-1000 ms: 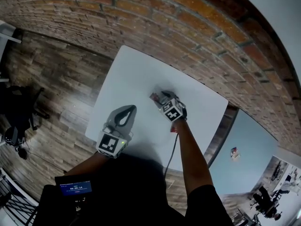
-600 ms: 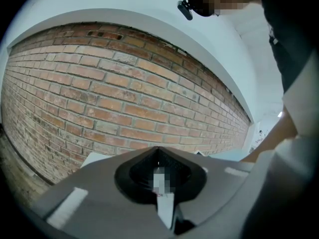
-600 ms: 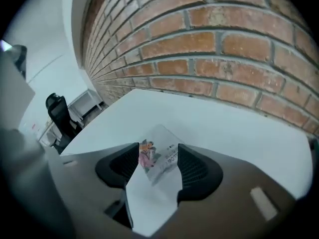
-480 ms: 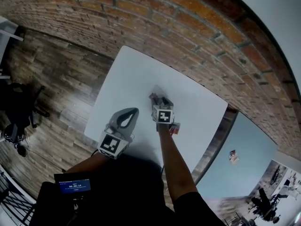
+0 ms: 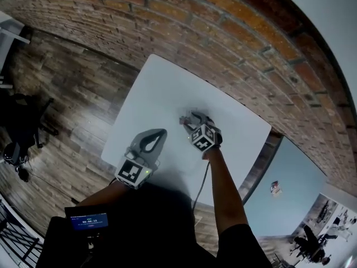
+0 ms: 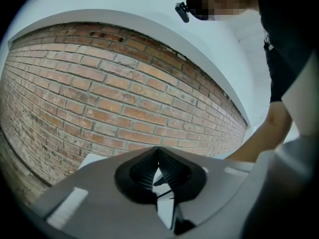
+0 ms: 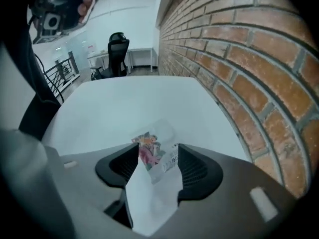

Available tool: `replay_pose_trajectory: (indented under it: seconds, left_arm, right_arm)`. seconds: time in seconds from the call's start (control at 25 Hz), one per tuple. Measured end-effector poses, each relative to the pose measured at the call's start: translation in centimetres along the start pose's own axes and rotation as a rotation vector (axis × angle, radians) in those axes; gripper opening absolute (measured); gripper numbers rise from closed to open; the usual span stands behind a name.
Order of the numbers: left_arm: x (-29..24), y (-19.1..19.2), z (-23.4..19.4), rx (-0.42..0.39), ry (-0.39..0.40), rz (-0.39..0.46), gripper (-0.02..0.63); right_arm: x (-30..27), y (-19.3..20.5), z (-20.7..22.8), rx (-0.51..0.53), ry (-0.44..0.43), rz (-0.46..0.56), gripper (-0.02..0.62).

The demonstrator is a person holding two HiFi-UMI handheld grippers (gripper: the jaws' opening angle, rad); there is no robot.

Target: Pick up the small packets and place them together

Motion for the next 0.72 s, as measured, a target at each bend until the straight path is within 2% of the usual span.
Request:
replay_pose_trajectory:
  seconds: [0.08, 0.12, 0.2, 0.32, 0.4, 0.44, 0.52, 0.6, 0.72]
  left_arm:
    - [0.2, 0.1, -0.1, 0.009, -0.014, 0.003, 0.000]
    - [0.3, 0.1, -0.1, 0.011, -0.018, 0.002, 0.000]
    - [0.5, 0.4, -0.3, 0.008, -0.022, -0.007, 0.000]
    - [0.5, 0.4, -0.4, 0.007, -0.028, -0.004, 0.000]
    - [0.5, 0.3, -0.4, 0.011, -0.029, -0.002, 0.000]
    - [0.5, 0.3, -0.4, 0.009, -0.031, -0.001, 0.000]
    - [0.7, 0.3, -0.5, 0.007, -0.034, -0.004, 0.000]
    - [1.2, 0.4, -0.8, 0.014, -0.040, -0.003, 0.000]
    - [1.8, 0.8, -1.5, 0.018, -0.061, -0.010, 0.000]
  right_arm:
    - [1.3, -0.7, 0.6, -0.077, 0.037, 0.096, 0.252]
    - [1.9, -1.0, 0.9, -0.159, 0.064, 0.148, 0.250]
    - [2.6, -1.4, 1.4, -0.387, 0.129, 0.221, 0.247]
    - [1.7, -0.5, 1.5, -0.741, 0.213, 0.211, 0.244]
    - [0.4, -0.1, 1.1, -0.847, 0.251, 0.157, 0.244]
    - [-0.4, 0.0, 0.7, -0.856, 0.256, 0.132, 0.244]
    - [-1.5, 0.0, 0.1, -0.812, 0.265, 0.092, 0.242]
    - [-1.8, -0.1, 0.1, -0.708, 0.255, 0.059, 0.241]
    - [-2.0, -0.3, 0.3, -0.476, 0.126, 0.037, 0.241]
Point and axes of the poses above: the fingertips, and each gripper's own axes: x backward along the fingers, z to its right, y out of its underside, the point moved 5 cm from there along x, backward along the fingers, and after that the axes turned 1 degree about y, right-handed, at the moved point
